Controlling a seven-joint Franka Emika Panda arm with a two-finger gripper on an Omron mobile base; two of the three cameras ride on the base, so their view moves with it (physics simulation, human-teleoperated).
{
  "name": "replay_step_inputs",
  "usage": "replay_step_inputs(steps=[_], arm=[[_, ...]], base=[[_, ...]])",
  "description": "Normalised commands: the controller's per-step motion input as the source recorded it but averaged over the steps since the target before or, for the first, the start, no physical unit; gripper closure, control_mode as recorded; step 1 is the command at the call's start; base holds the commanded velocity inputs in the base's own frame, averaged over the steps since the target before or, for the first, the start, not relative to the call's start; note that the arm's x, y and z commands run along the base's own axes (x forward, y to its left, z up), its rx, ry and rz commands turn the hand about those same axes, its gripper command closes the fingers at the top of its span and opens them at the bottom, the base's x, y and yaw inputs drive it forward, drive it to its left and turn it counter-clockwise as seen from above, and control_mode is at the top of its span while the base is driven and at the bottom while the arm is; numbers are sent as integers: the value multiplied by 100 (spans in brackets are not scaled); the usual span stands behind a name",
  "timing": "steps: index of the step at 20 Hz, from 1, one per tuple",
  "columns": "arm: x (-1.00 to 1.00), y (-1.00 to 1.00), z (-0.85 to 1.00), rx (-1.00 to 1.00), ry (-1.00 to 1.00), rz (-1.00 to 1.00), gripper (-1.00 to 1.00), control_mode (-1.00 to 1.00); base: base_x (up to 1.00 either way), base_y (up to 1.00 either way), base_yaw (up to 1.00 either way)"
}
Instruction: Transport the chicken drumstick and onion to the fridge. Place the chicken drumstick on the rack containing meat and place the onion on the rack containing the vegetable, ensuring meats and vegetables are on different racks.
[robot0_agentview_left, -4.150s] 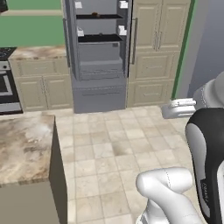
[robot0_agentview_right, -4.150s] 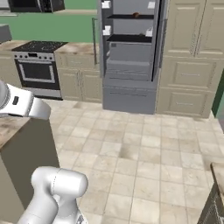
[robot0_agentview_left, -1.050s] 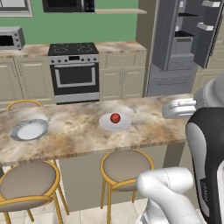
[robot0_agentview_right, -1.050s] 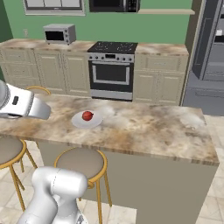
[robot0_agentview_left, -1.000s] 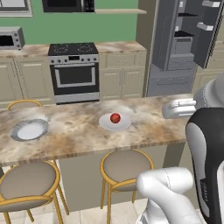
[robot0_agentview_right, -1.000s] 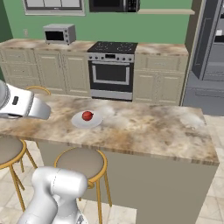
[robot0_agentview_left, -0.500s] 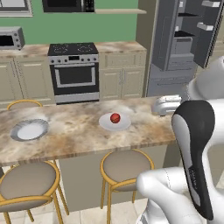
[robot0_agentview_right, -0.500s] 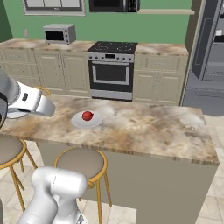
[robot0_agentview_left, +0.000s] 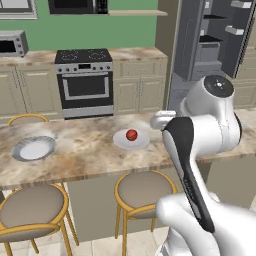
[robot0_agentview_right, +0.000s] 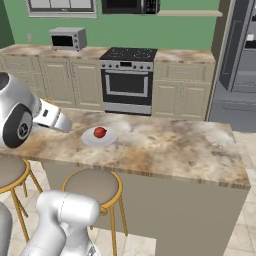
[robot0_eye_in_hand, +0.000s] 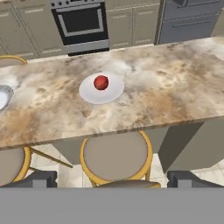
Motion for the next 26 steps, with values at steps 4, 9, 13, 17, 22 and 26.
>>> replay_step_inputs(steps=[4,9,13,17,22,26], arm=[[59,8,-42,-1,11,-19,-100,-100],[64,1,-36,0,4,-12,-100,-100],[61,5,-38,2,1,-8,-100,-100],[49,7,-36,2,1,-9,-100,-100],[25,1,-27,6,3,-6,-100,-100],[34,0,-3,1,0,0,-100,-100]], base=[[0,0,0],[0,0,0],[0,0,0],[0,0,0],[0,0,0],[0,0,0]])
